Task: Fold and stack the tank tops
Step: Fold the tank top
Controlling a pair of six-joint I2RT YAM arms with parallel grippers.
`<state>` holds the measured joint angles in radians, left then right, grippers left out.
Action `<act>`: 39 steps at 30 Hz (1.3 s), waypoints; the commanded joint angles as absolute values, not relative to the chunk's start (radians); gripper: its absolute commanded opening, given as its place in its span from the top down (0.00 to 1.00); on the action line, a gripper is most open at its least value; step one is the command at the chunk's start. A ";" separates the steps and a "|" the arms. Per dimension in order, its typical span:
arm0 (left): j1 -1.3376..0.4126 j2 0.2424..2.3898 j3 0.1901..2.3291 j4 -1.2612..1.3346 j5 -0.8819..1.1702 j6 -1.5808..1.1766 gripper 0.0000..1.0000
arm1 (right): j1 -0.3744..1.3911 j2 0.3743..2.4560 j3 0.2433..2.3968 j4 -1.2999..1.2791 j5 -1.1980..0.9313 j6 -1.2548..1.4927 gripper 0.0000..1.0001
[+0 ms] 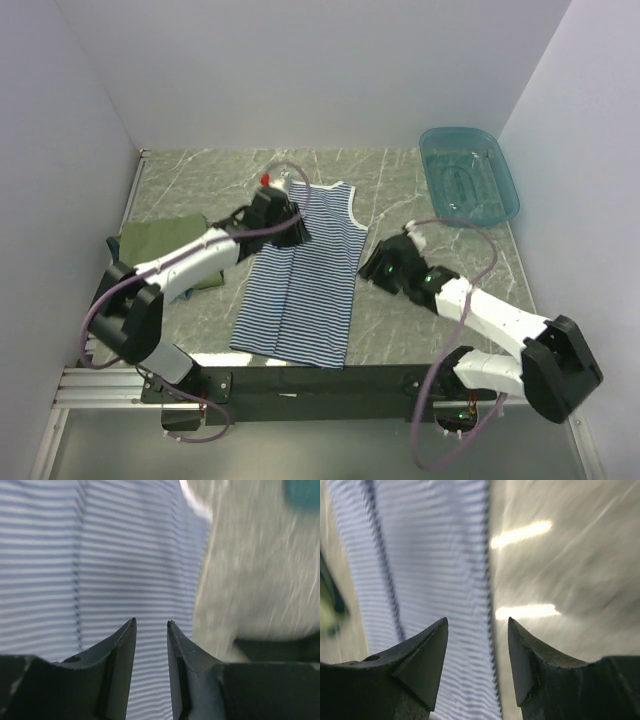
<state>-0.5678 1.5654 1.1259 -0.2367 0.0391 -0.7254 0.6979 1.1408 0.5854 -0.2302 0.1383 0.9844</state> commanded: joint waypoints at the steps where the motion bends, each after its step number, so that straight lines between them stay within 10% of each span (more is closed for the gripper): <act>1: -0.688 1.468 0.997 -0.201 0.048 -0.761 0.64 | 0.496 1.231 0.696 -0.210 0.086 0.812 0.42; 22: -1.244 1.454 0.847 -0.213 -0.104 -0.942 0.55 | 0.302 1.842 1.130 -0.144 -0.038 0.690 0.54; 31: -1.379 1.555 0.917 -0.291 -0.176 -0.963 0.55 | 0.302 1.902 1.204 -0.190 -0.005 0.672 0.96; 39: -1.427 1.646 0.994 -0.362 -0.232 -0.939 0.54 | 0.301 1.898 1.195 -0.192 -0.003 0.666 1.00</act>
<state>-1.4059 1.6222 0.9428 -0.3233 -0.1806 -0.9470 0.3038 1.9045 1.1671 -0.1852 -0.0254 0.6842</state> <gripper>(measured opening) 0.459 0.007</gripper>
